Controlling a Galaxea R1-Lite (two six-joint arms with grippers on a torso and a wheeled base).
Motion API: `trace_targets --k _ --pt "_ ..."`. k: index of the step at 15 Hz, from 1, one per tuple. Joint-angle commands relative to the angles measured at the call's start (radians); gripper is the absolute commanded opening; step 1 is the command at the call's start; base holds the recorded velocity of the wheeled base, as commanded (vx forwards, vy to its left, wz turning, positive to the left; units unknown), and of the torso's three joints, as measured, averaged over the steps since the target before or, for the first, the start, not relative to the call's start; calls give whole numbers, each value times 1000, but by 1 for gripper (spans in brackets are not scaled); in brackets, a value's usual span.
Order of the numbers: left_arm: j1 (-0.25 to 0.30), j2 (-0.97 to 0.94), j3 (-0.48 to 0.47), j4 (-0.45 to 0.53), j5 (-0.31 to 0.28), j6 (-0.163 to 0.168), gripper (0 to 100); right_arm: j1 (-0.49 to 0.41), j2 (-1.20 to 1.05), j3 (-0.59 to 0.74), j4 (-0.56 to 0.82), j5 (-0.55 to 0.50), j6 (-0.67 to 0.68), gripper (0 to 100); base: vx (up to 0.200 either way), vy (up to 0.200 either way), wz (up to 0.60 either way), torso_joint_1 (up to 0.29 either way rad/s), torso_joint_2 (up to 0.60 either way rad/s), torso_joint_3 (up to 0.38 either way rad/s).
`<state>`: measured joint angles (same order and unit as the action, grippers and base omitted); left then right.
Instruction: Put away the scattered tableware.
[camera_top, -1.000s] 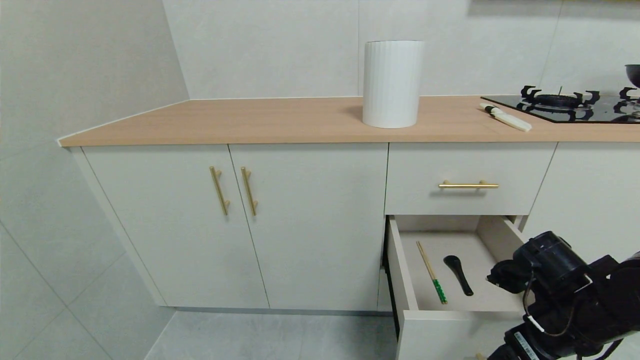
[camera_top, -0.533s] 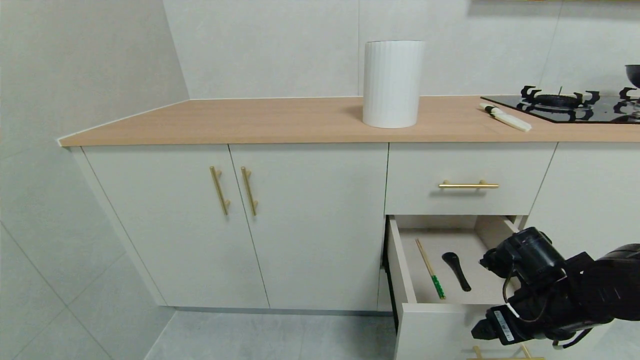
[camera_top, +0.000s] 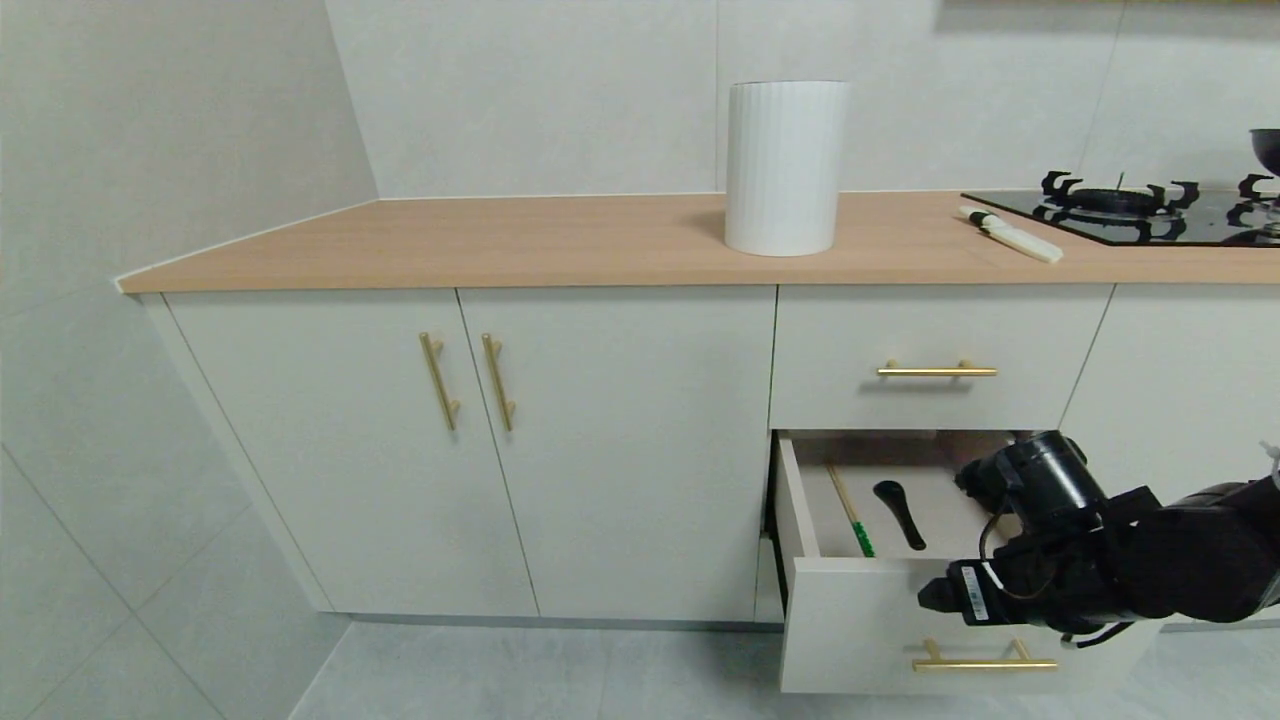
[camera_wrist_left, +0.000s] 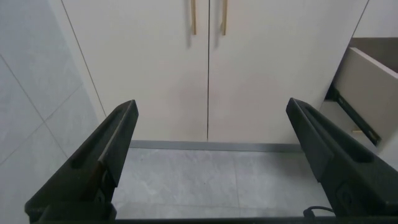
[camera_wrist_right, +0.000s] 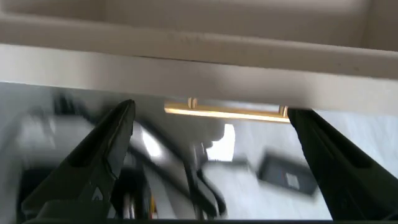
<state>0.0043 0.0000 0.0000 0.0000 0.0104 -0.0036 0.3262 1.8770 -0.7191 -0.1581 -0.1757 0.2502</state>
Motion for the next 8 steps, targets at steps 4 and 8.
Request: trace_targets --k 4,8 --pt "0 0 0 0 0 1 100 -13 146 -74 -150 -42 -6 100 0 0 0 0 0 0" --pt "0 0 0 0 0 -1 100 -64 249 -155 -261 -60 0 100 0 0 0 0 0 0"
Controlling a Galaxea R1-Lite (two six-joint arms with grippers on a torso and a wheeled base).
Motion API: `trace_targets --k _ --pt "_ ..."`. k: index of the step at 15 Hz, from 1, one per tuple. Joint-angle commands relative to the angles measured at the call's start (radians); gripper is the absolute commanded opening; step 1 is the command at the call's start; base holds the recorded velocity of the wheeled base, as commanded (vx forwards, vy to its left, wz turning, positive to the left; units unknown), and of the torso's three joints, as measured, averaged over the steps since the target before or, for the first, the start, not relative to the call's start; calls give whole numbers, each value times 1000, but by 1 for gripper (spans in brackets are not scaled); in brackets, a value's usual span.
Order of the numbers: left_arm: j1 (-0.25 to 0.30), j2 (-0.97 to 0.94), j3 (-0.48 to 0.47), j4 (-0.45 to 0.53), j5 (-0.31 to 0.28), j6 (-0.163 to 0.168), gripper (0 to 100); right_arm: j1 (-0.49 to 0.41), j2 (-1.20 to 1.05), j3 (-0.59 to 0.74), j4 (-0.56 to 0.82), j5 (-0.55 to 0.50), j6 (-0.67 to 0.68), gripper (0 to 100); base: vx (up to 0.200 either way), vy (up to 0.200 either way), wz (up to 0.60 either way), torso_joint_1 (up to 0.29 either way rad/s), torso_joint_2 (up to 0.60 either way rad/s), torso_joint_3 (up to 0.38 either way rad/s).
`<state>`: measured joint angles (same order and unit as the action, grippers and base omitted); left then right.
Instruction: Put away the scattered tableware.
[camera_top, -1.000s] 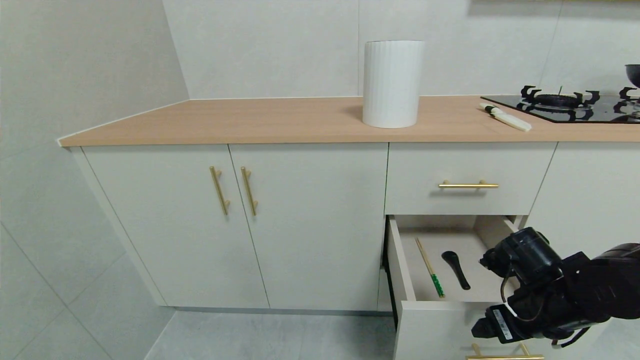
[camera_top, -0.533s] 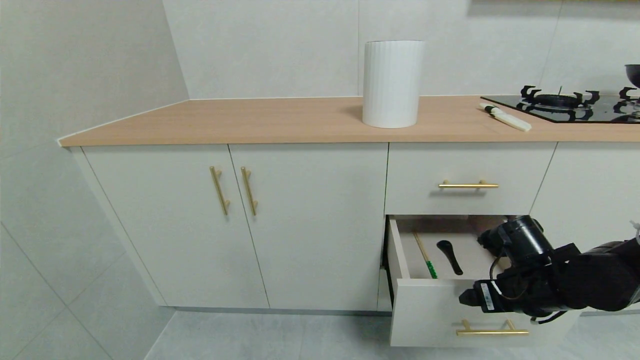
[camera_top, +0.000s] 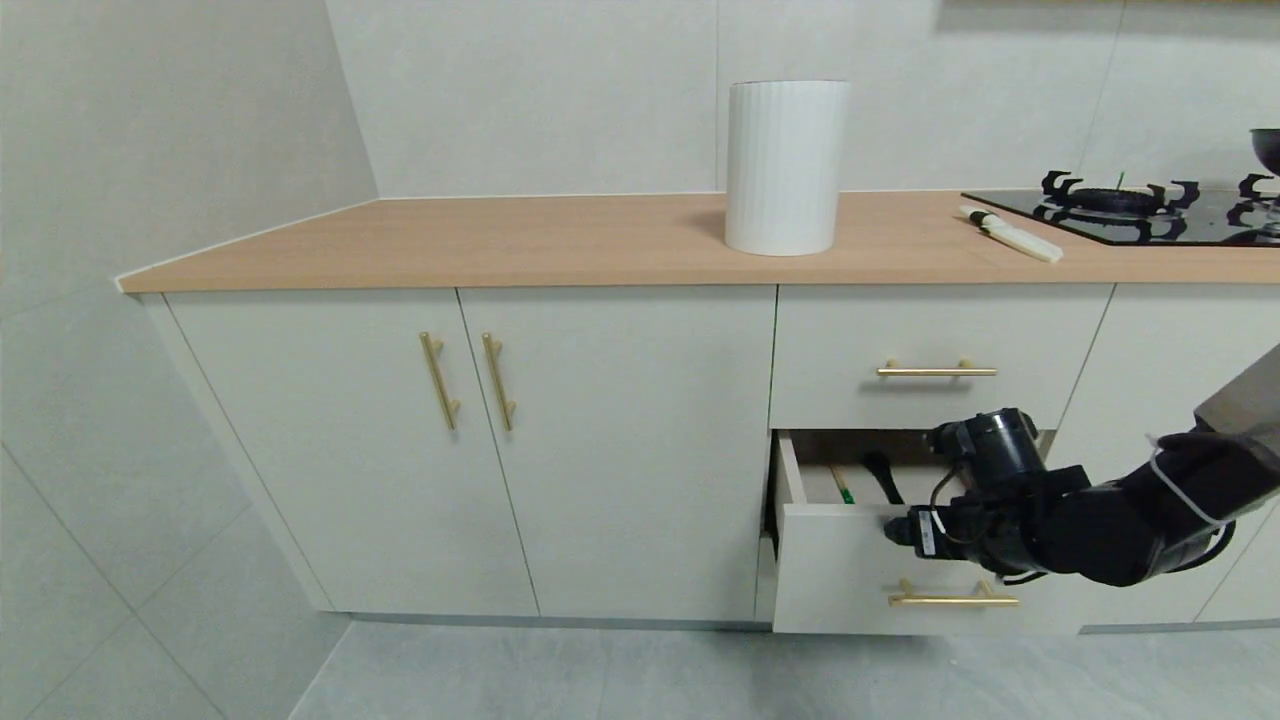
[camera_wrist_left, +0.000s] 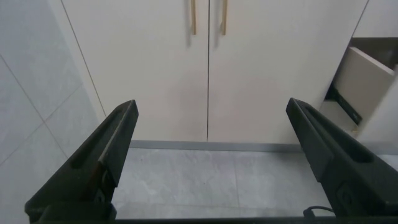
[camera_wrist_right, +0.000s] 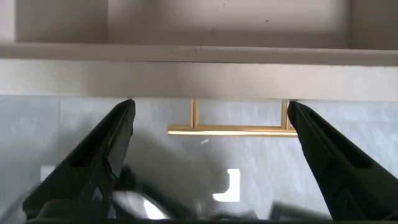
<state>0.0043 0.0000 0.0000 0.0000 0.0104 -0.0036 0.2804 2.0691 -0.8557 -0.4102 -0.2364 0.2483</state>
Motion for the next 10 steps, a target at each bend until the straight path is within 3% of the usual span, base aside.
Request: trace_targets --k 1,6,10 --pt "0 0 0 0 0 -1 100 -24 65 -19 -33 0 3 100 0 0 0 0 0 0" --pt "0 0 0 0 0 -1 100 -32 279 -19 -444 -57 2 100 0 0 0 0 0 0" --pt "0 0 0 0 0 -1 100 -38 368 -34 -628 -61 3 100 0 0 0 0 0 0"
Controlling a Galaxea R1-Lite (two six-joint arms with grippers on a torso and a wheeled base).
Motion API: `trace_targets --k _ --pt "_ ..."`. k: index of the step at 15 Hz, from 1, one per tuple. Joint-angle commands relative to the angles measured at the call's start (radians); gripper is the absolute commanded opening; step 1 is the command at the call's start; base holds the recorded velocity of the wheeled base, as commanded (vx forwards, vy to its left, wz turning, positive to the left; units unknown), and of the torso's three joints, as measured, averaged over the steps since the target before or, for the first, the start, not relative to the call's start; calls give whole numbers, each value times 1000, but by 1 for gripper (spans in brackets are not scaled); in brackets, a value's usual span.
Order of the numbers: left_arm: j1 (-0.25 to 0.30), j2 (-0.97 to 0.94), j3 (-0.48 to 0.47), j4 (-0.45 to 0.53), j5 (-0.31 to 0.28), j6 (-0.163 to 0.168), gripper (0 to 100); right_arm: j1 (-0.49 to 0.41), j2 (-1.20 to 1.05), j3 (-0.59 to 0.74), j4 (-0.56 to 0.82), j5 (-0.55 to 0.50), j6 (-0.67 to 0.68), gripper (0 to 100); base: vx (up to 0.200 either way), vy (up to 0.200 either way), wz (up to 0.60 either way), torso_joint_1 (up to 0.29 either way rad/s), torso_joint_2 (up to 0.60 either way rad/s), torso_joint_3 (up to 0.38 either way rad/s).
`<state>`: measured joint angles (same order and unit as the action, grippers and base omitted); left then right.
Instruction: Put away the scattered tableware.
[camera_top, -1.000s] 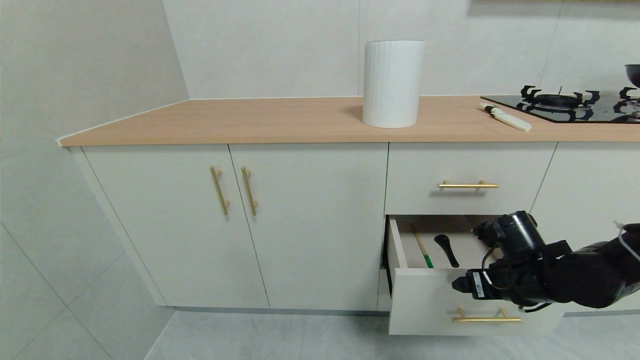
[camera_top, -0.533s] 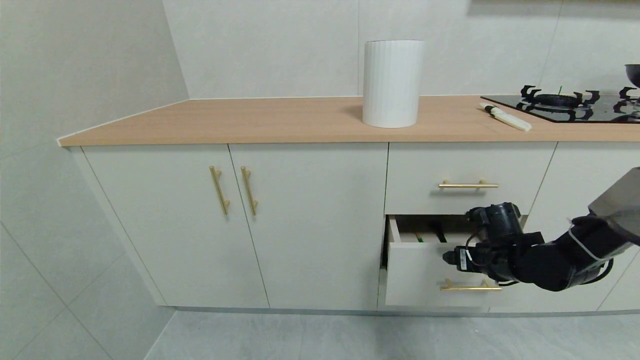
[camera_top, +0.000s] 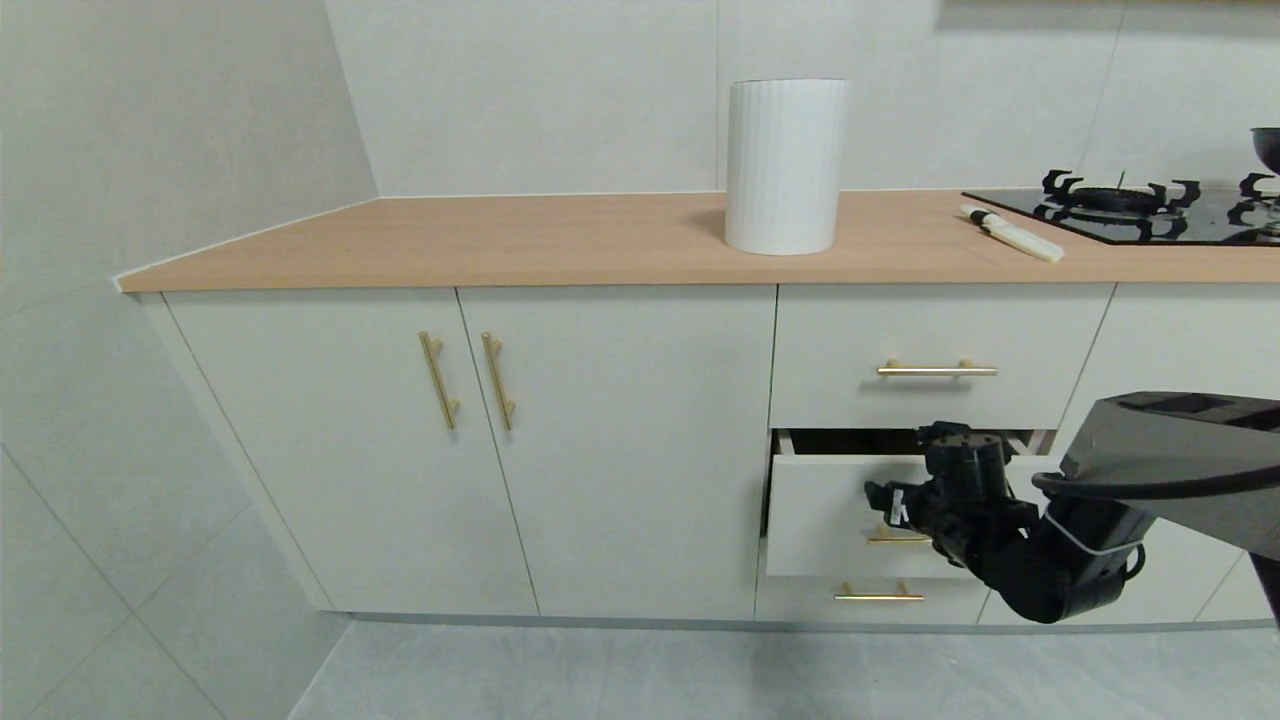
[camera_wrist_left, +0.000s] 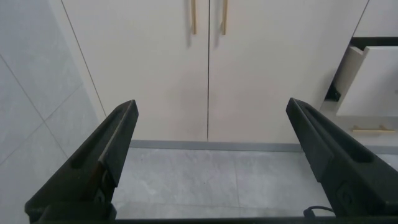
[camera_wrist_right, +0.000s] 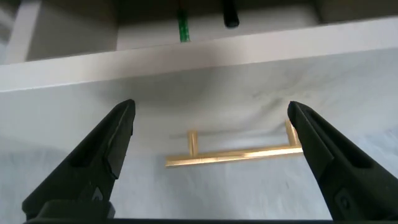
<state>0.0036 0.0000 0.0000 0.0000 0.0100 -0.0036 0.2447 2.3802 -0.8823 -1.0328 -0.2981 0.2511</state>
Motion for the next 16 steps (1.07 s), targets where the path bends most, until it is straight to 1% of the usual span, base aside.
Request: trace_targets --k 1,4,6,8,13,16 --pt "1 0 0 0 1 1 100 -15 83 -27 -55 -4 1 100 0 0 0 0 0 0" --pt "1 0 0 0 1 -1 100 -41 111 -76 -58 -4 16 100 0 0 0 0 0 0" --pt "1 0 0 0 1 -1 100 -50 129 -132 -56 -4 73 100 0 0 0 0 0 0" --pt "1 0 0 0 1 1 100 -56 139 -155 -56 -6 89 100 0 0 0 0 0 0" --pt "1 0 0 0 1 -1 100 -64 171 -216 -56 -32 114 100 0 0 0 0 0 0" --pt "1 0 0 0 1 -1 100 -76 206 -293 -55 -58 120 100 0 0 0 0 0 0"
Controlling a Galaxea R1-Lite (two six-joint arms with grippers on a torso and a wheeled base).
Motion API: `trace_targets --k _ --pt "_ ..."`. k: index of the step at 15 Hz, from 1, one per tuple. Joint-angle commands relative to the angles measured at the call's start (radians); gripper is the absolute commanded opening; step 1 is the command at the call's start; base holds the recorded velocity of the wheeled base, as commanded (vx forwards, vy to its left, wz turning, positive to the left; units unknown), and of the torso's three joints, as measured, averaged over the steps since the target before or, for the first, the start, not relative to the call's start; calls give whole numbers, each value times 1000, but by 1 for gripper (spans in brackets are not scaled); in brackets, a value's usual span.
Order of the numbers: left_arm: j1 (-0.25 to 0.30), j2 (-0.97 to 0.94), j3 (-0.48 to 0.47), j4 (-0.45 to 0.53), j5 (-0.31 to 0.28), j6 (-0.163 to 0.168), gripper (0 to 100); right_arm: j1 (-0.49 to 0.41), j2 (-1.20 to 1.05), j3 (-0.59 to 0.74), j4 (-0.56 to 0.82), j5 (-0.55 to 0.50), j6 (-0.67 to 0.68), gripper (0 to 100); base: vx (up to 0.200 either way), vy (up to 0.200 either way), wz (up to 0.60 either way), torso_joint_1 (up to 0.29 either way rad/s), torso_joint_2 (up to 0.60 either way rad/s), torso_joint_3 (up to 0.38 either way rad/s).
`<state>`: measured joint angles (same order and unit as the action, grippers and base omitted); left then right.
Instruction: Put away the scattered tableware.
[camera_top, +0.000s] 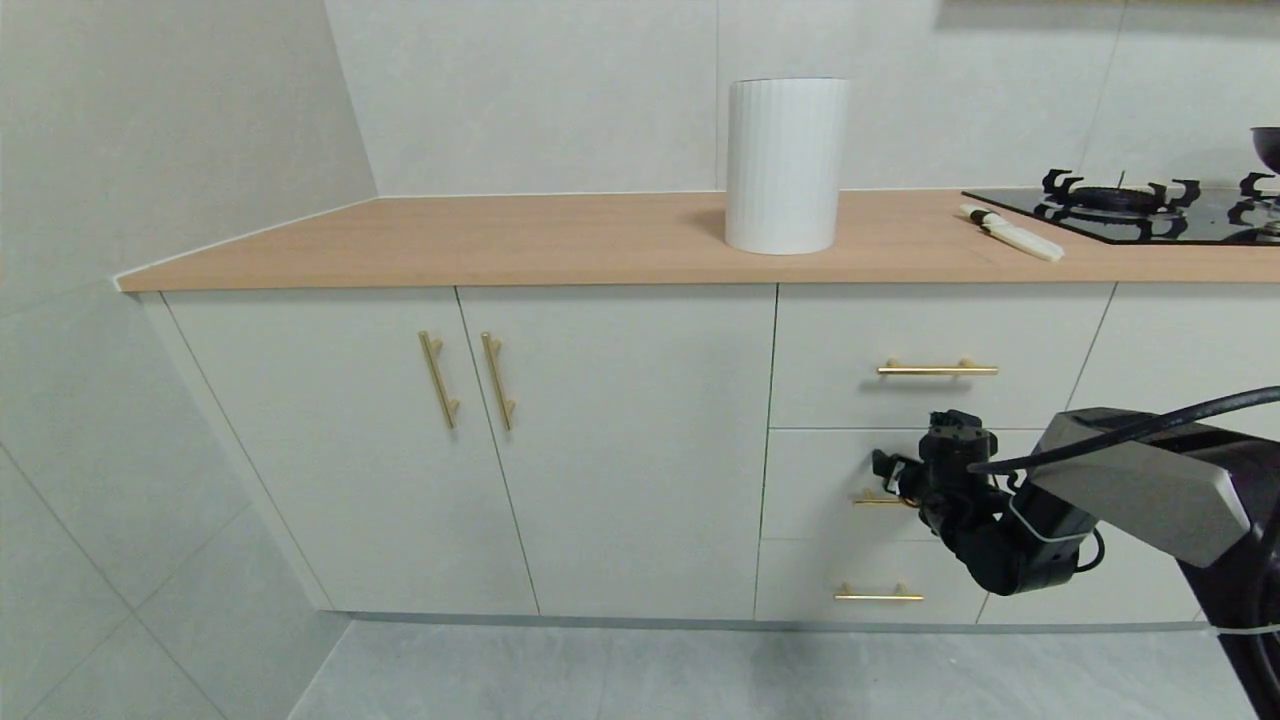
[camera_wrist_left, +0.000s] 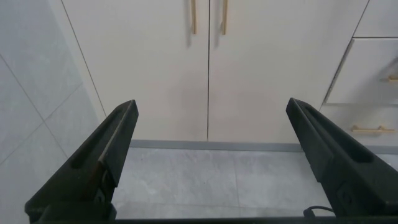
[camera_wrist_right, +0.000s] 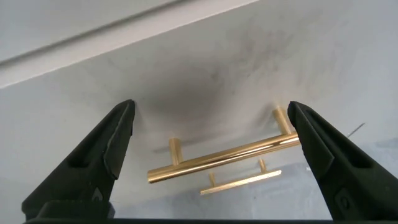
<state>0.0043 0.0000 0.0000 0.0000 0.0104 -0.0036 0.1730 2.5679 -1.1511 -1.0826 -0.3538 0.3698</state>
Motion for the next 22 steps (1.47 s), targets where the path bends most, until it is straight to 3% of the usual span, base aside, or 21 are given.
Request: trace_targets --k 1,5,9,13,15,22 --pt "0 0 0 0 0 1 100 -4 25 -44 -2 -13 11 100 0 0 0 0 0 0" --pt "0 0 0 0 0 -1 100 -6 43 -90 -2 -53 15 100 0 0 0 0 0 0" --pt "0 0 0 0 0 -1 100 -4 2 -30 -4 -57 14 100 0 0 0 0 0 0" --pt "0 0 0 0 0 -1 100 14 -221 258 -4 22 6 100 0 0 0 0 0 0" --pt "0 0 0 0 0 -1 100 26 -436 433 -4 26 1 100 0 0 0 0 0 0" --pt "0 0 0 0 0 1 100 34 -1236 873 0 -28 -233 100 0 0 0 0 0 0"
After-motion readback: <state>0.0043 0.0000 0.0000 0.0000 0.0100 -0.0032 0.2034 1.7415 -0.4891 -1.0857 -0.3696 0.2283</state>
